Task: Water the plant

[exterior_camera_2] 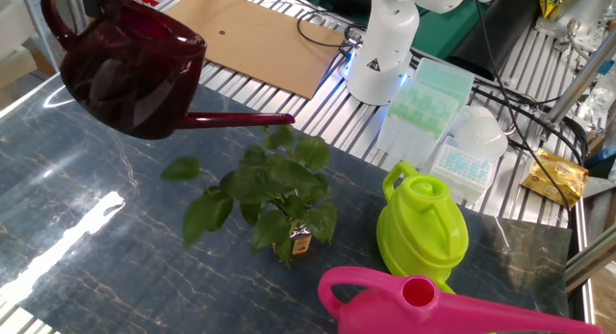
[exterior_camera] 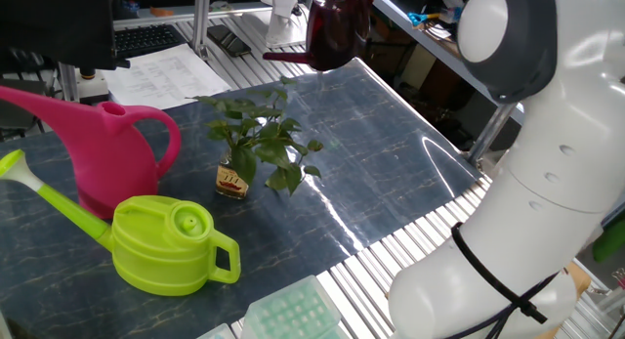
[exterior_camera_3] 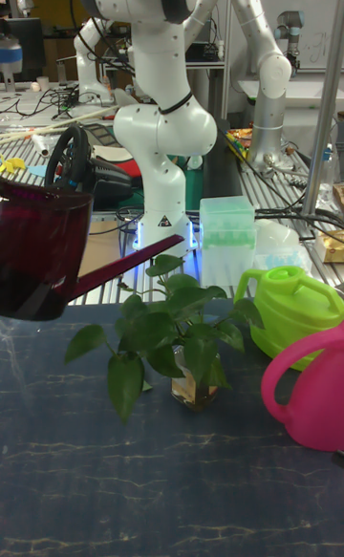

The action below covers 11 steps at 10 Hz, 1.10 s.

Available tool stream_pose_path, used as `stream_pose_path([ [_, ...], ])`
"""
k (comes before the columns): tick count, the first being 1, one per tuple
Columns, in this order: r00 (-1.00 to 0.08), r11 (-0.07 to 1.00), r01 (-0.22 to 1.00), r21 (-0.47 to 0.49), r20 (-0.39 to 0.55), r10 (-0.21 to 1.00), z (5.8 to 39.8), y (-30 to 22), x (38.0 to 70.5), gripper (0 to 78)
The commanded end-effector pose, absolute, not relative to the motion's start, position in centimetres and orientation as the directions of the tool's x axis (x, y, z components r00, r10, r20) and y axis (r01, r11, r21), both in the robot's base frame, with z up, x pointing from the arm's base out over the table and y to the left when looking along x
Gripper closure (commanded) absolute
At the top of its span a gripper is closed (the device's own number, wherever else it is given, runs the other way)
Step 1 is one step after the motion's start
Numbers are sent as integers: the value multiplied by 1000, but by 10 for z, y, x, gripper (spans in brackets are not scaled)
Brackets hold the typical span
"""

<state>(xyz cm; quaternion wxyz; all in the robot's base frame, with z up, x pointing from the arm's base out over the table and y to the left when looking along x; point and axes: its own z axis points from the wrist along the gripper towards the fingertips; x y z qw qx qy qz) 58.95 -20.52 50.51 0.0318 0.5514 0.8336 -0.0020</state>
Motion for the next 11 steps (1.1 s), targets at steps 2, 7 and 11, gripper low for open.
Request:
stream_pose_path([
  [2,-365,373,928,12,-170,915,520,-189,579,763],
  [7,-352,363,932,9,-220,910,526,-181,572,763],
  [11,-336,350,937,16,-237,912,525,-179,572,763],
])
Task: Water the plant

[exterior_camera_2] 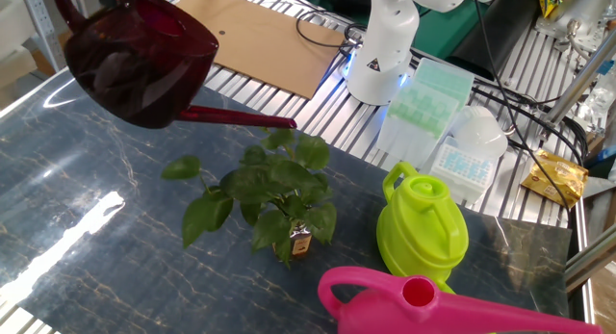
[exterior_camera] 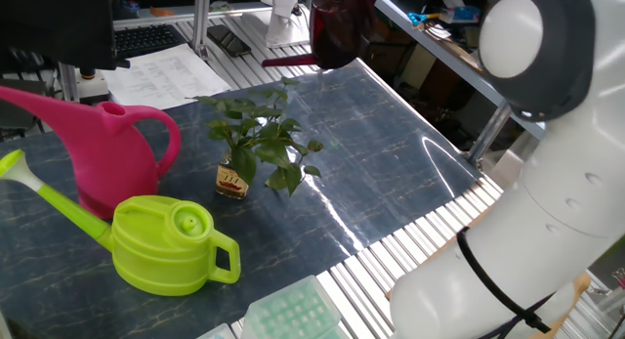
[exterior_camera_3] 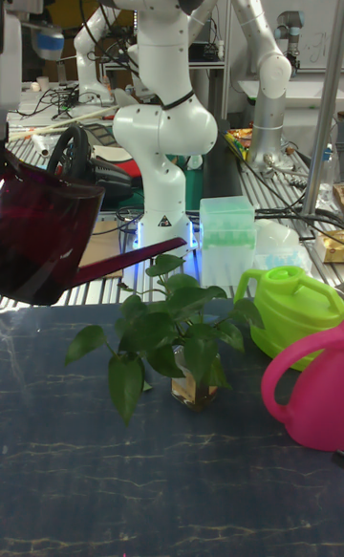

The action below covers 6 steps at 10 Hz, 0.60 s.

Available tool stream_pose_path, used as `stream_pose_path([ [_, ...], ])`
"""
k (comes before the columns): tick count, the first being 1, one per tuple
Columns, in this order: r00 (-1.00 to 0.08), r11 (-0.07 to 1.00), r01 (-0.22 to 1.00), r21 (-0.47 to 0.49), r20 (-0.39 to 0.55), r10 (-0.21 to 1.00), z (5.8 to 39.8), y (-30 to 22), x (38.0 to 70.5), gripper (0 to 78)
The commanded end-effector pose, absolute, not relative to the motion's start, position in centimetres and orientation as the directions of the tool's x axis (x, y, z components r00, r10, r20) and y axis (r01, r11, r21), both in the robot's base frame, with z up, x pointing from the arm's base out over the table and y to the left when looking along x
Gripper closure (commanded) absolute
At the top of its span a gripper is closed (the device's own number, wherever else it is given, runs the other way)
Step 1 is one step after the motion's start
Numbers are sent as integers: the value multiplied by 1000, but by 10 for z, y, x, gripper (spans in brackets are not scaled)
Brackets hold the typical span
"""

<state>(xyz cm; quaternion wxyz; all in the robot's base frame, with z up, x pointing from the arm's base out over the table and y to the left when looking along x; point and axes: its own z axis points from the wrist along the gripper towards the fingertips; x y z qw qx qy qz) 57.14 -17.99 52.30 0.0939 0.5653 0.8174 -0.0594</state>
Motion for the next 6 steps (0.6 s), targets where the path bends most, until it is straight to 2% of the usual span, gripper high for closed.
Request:
stream_pose_path([
  [1,-328,344,939,19,-254,910,524,-179,572,763],
  [6,-289,313,949,34,-305,908,525,-170,569,763],
])
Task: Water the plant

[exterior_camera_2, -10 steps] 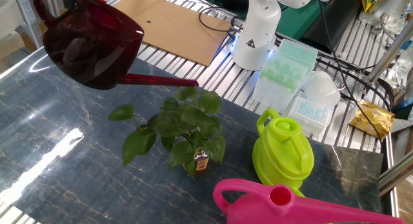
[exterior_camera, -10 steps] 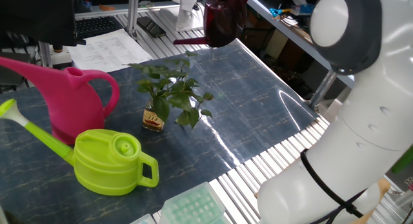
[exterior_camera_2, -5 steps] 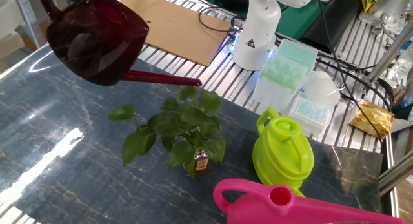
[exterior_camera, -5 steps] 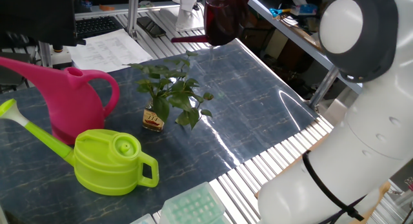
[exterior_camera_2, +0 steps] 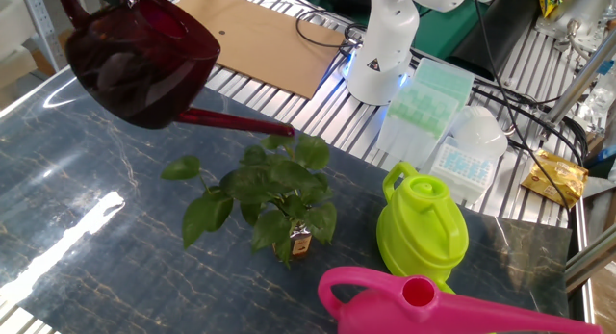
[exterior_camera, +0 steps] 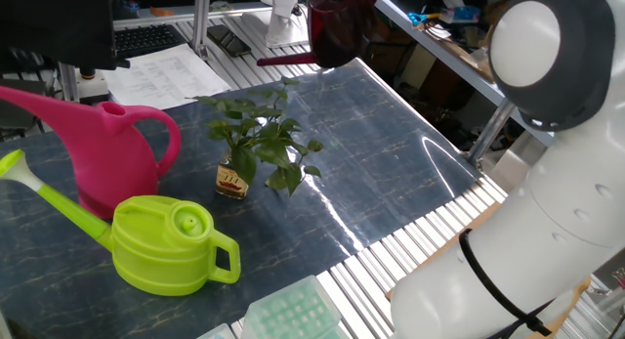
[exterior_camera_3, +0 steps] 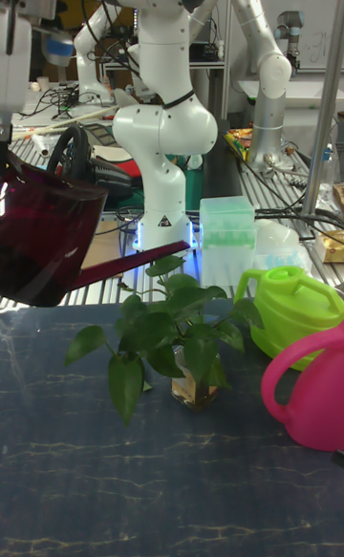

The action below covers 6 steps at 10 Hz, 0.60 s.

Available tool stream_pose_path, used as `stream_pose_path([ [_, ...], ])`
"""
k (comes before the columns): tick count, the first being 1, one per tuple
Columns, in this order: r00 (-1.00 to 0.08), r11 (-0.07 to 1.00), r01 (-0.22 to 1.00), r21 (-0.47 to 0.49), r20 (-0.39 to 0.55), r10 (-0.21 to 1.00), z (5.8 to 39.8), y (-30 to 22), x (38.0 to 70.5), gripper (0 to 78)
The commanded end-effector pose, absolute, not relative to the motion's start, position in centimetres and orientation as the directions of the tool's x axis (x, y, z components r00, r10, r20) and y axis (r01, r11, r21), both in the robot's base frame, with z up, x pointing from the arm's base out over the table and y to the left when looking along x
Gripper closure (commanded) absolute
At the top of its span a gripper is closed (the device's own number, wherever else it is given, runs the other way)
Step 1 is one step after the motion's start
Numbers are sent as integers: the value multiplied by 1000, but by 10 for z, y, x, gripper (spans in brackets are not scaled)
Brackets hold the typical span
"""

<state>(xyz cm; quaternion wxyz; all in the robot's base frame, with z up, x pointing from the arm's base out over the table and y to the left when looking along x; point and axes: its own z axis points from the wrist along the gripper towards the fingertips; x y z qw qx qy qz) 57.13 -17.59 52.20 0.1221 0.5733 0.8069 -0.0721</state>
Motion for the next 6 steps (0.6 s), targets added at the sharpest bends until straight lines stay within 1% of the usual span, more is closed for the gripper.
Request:
stream_pose_path([
  [1,-279,305,952,35,-313,908,525,-166,568,763],
  [6,-257,288,957,31,-365,895,527,-159,566,763],
])
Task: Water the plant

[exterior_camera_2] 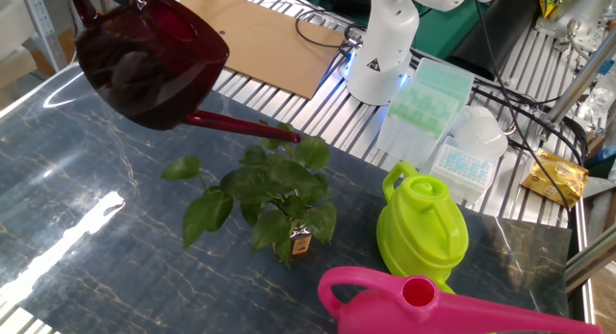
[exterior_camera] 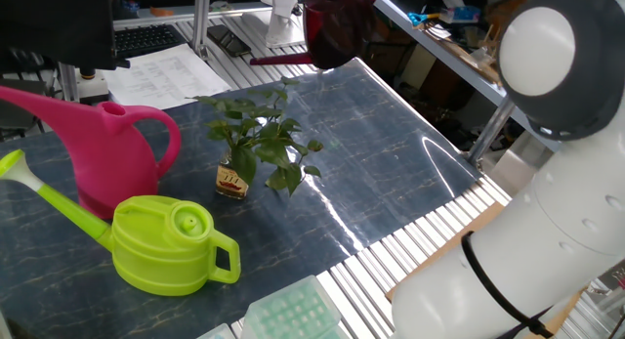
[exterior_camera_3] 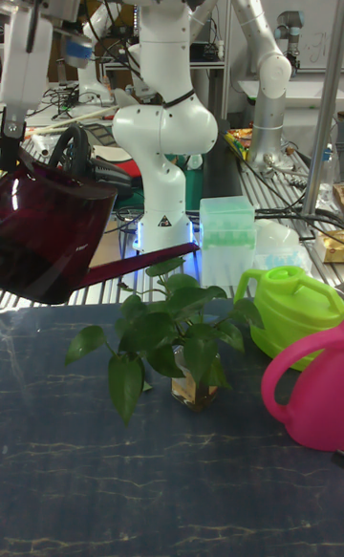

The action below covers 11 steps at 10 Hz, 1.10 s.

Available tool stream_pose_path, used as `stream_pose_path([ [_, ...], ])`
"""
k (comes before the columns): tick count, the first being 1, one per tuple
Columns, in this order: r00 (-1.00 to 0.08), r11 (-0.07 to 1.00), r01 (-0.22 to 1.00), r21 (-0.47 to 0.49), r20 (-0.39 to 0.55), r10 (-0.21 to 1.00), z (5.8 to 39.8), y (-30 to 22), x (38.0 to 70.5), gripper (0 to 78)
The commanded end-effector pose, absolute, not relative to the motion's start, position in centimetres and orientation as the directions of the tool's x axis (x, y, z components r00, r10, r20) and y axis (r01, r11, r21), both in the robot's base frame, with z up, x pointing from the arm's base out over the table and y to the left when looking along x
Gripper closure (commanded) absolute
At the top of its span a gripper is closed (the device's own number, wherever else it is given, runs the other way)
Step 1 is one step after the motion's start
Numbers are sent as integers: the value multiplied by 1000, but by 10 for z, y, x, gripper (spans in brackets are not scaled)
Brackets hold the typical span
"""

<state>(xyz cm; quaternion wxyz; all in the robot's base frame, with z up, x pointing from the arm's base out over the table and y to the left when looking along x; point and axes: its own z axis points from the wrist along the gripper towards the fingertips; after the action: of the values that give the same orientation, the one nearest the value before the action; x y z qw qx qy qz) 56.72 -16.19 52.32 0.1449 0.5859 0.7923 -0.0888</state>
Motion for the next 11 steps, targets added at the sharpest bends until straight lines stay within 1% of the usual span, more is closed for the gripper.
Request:
stream_pose_path([
  [1,-247,279,960,31,-384,890,527,-158,565,763],
  [6,-186,230,972,40,-462,867,527,-156,565,763],
  [7,-186,230,972,40,-462,867,527,-156,565,763],
  [8,-172,220,975,43,-485,857,528,-154,563,763],
  [11,-161,211,977,41,-513,843,531,-148,558,763],
])
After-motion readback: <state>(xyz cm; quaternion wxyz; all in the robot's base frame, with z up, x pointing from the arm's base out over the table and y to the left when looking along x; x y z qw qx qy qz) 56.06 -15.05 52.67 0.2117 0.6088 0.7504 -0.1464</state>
